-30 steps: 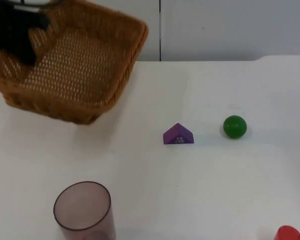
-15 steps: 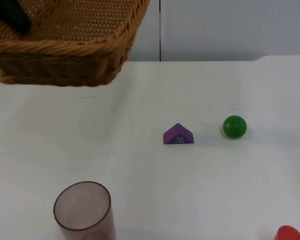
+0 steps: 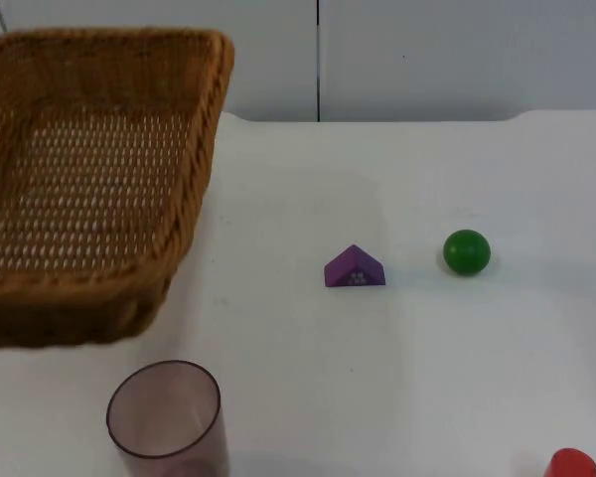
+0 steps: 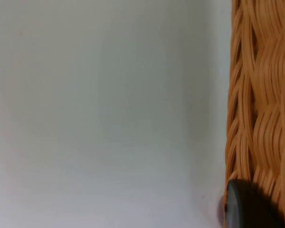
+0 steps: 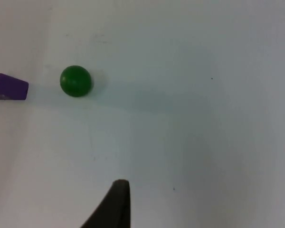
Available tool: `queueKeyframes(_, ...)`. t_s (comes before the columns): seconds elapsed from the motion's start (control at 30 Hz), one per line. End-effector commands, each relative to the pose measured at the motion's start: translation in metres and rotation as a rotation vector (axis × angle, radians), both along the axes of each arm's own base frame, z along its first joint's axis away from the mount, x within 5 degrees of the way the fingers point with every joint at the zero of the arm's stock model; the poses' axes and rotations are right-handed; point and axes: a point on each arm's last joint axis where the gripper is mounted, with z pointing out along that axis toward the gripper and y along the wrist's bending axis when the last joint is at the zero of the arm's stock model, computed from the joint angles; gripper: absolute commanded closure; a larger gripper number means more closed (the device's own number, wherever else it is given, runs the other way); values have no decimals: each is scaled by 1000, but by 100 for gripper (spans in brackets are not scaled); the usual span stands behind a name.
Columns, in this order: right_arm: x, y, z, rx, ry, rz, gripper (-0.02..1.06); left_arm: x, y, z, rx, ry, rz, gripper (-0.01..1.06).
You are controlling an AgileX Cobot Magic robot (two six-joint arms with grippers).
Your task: Pick up the basket with the left hand and place the triangular block into the basket with the right hand.
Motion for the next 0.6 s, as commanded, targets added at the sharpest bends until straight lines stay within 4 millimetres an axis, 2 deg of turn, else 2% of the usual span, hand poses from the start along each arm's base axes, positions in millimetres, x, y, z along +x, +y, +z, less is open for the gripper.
queueKeyframes(0.0,1,0,5,8,-37,-3,-1,-5,-1,-3,3,-14,22,105)
queueKeyframes(0.23,2,12,8,44,-76,142,0,-6,-4,-6,-30,-48,8,105)
queueKeyframes(0.4,14,20,17,51,-44,265,0,-6,-4,-6,-30,-51,5,105)
queueKeyframes(0.47,30,23,25,45,-9,309,0,-5,-4,-6,-29,-53,6,105)
queueKeyframes(0.57,63,26,29,29,64,363,0,-5,-4,-6,-29,-53,6,105)
